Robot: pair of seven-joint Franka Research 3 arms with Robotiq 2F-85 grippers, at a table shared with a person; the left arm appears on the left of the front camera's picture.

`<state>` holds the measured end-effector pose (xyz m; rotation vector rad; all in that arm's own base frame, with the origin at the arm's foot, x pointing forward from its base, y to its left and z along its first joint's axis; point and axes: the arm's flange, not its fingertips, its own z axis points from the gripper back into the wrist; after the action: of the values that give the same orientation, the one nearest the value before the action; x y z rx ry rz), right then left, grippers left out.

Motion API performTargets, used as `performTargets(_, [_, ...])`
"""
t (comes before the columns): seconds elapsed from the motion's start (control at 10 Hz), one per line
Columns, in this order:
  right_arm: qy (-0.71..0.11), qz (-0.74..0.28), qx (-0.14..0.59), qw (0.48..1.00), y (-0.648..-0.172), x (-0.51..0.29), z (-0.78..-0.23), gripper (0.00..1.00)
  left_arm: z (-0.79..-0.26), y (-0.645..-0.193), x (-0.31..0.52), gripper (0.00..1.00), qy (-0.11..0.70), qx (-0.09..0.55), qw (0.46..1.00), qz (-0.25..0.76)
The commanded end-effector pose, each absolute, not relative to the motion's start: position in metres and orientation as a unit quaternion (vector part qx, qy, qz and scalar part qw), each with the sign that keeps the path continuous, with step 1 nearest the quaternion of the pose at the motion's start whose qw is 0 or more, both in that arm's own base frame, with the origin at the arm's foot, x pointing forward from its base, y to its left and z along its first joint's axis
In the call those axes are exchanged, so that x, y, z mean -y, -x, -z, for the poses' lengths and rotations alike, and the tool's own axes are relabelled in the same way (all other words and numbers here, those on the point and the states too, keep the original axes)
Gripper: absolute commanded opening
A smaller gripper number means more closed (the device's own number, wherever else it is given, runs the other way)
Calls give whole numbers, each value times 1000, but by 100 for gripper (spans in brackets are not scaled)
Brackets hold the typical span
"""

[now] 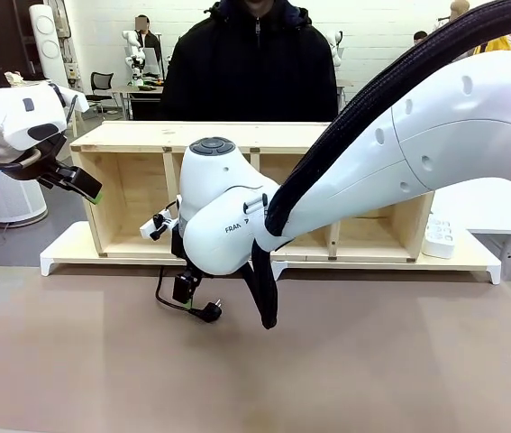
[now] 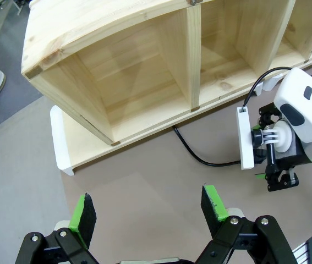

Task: Perform cable management.
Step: When the cord part of the Power Cable appears at the lower middle area of the table and stops, grasp the cord part of the Power Cable.

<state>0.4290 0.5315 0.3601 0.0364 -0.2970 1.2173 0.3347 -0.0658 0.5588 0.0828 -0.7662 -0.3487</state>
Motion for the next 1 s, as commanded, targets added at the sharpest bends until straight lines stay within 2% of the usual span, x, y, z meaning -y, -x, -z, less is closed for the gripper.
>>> performTargets(0.0, [3, -578, 129, 806, -436, -543, -350, 100, -559, -335, 66, 100, -42, 372, 912, 169])
performTargets(0.7, [42, -604, 93, 791, -449, -556, -326, 100, -559, -335, 66, 100, -42, 372, 912, 169])
performTargets(0.8, [5, -588, 95, 803, -444, -545, -325, 100, -559, -335, 66, 100, -42, 372, 912, 169])
performTargets(0.9, [5, -588, 95, 803, -444, -545, -325, 100, -559, -335, 66, 100, -42, 372, 912, 169])
